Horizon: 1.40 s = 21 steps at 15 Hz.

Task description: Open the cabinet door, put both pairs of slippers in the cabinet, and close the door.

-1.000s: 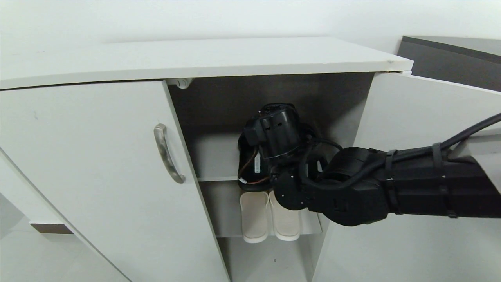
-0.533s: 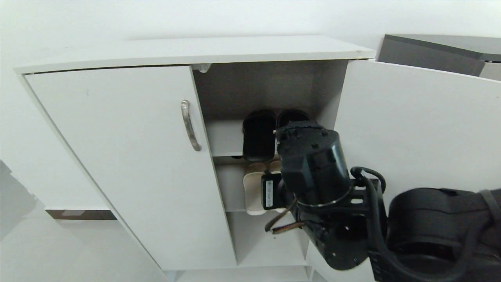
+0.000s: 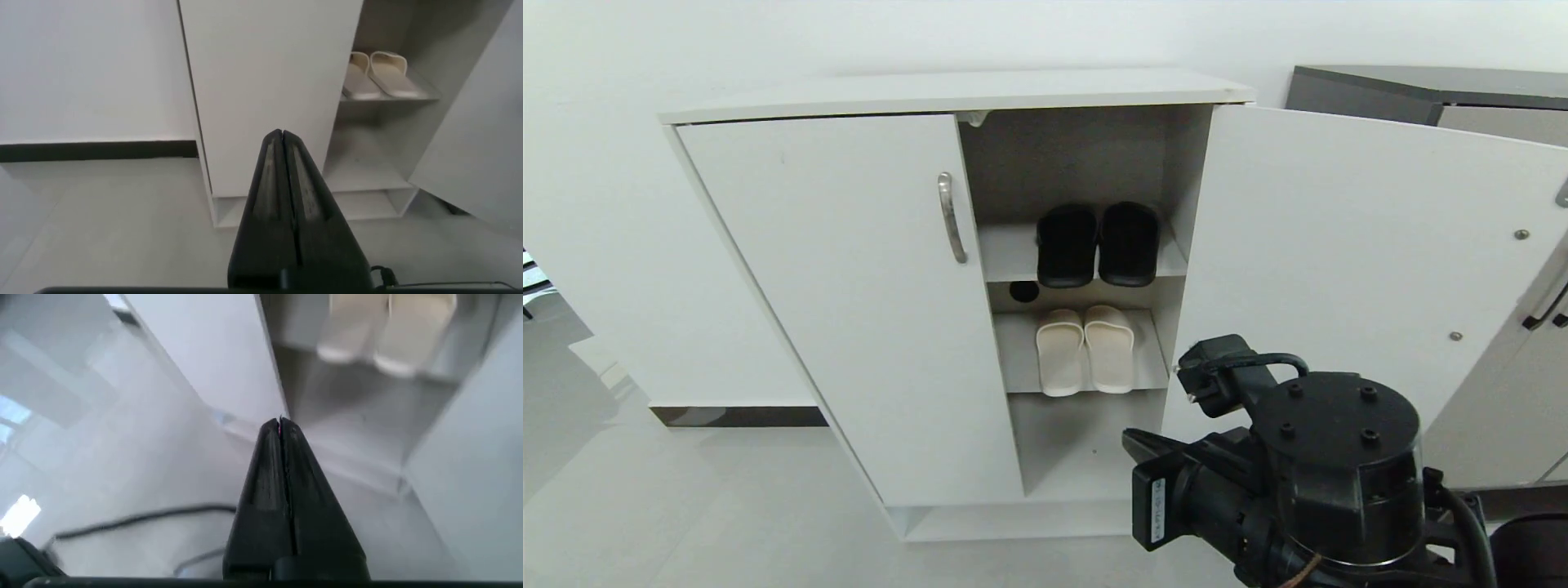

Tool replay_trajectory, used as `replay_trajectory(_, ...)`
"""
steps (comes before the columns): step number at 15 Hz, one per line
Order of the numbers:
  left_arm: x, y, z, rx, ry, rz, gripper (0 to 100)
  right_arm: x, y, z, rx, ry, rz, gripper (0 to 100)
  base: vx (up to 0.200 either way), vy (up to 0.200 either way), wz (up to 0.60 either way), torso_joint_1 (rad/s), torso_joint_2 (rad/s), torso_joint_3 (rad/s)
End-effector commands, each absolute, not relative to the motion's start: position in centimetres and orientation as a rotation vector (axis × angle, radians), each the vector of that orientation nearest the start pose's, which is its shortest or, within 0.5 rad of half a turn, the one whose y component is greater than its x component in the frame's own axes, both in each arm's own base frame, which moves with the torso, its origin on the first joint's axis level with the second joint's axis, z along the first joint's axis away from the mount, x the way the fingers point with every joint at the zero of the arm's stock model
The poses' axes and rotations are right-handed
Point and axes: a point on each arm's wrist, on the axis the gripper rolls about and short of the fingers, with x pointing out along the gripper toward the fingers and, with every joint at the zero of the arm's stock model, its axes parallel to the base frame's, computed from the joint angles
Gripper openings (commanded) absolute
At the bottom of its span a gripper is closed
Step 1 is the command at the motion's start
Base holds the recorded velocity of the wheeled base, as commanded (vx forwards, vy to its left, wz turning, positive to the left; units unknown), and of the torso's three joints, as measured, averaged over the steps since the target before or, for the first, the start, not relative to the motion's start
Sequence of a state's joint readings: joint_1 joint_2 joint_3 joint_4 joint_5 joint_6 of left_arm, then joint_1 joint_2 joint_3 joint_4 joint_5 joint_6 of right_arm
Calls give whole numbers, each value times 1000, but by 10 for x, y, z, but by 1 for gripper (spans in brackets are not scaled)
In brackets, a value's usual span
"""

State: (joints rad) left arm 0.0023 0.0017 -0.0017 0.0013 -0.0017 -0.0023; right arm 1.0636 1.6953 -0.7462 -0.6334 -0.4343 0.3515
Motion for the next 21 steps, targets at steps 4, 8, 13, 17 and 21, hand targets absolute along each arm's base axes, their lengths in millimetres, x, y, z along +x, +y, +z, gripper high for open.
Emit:
replay_trajectory(4,-23,0,76,-3,2,2,0,147,246,156,89,383,590,0,-200,0,0,0,2,4)
replay_trajectory(8,-23,0,76,-3,2,2,0,146,238,143,51,376,651,0,-200,0,0,2,1,2)
replay_trajectory(13,-23,0,76,-3,2,2,0,146,238,139,47,377,653,0,0,0,0,0,0,0)
replay_trajectory(17,-23,0,76,-3,0,2,0,142,233,125,15,418,647,0,0,0,0,0,0,0)
replay_trajectory(21,-23,0,76,-3,2,0,0,146,235,128,33,383,663,0,0,0,0,0,0,0)
